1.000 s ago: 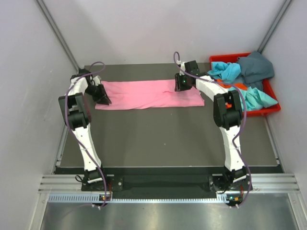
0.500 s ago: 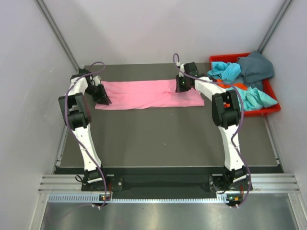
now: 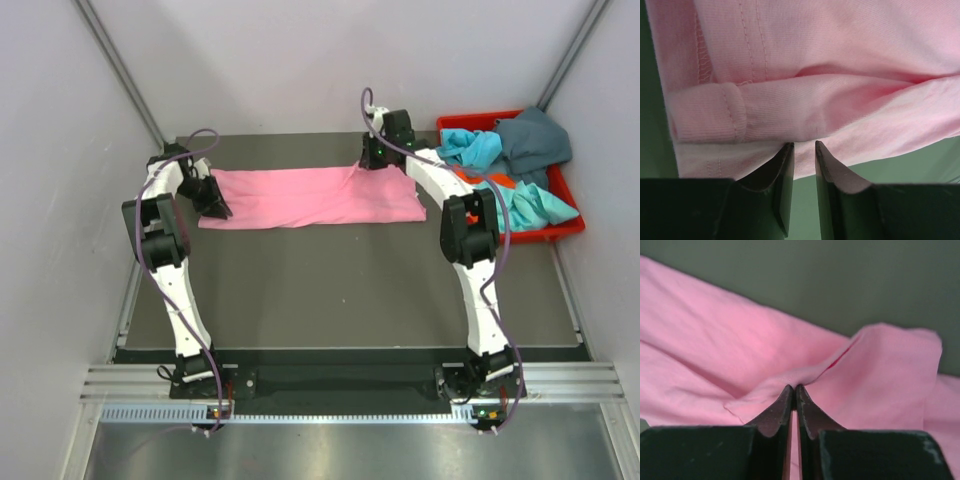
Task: Fold and stack the t-shirts
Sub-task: Fold the tshirt
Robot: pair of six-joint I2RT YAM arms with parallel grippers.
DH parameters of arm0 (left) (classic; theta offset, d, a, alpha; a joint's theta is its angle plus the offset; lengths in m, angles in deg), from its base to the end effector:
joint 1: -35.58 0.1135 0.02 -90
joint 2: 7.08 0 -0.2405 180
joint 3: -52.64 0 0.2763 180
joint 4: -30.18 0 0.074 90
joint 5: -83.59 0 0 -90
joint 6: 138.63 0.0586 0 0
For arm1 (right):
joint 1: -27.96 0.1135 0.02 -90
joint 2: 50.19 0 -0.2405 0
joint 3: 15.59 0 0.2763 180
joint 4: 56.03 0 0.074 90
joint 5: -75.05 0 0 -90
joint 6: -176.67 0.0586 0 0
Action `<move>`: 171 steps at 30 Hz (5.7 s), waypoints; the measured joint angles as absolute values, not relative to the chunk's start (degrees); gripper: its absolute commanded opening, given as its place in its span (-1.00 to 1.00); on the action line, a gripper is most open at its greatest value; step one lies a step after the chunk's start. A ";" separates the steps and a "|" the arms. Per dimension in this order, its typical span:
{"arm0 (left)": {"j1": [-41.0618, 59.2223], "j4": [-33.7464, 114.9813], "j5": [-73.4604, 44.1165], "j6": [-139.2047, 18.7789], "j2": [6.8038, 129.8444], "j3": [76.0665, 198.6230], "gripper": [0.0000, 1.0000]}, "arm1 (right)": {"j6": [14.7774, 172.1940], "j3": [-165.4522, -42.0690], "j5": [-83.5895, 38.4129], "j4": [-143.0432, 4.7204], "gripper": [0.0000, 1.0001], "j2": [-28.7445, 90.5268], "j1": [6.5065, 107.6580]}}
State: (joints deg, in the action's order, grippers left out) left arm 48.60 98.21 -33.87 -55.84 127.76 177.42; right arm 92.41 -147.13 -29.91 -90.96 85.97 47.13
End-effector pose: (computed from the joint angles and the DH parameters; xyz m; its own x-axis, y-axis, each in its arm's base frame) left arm 0.4812 0.0835 0.1125 -0.9323 -0.3299 -0.1481 -0.2260 0.8513 -0.4735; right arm 0.5330 0.2013 0.1747 -0.6490 -0.1233 -0.7508 -0.4426 0.8638 0.2407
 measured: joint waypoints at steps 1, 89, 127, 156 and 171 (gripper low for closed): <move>48.60 98.21 -33.87 -55.81 127.76 177.42 -0.42 | 92.74 -148.68 -30.24 -90.48 -0.60 86.49 47.20; 51.96 99.71 -27.99 -48.91 120.86 166.56 -1.00 | 94.18 -140.35 -25.58 -93.28 0.20 85.79 39.44; 50.67 103.58 -26.97 -49.98 92.03 145.10 -0.28 | 95.82 -142.69 -26.35 -92.42 0.28 81.60 40.97; 41.30 102.31 -24.28 -51.40 113.12 153.99 -0.40 | 99.95 -129.42 -29.65 -91.75 0.28 78.78 40.14; 35.61 101.68 -11.86 -49.26 109.51 148.46 -0.40 | 105.52 -142.51 -33.95 -91.42 0.28 88.02 39.51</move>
State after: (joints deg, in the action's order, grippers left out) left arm 35.61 101.68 -11.86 -49.26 109.51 148.46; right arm 105.52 -142.51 -33.95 -91.42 88.02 39.51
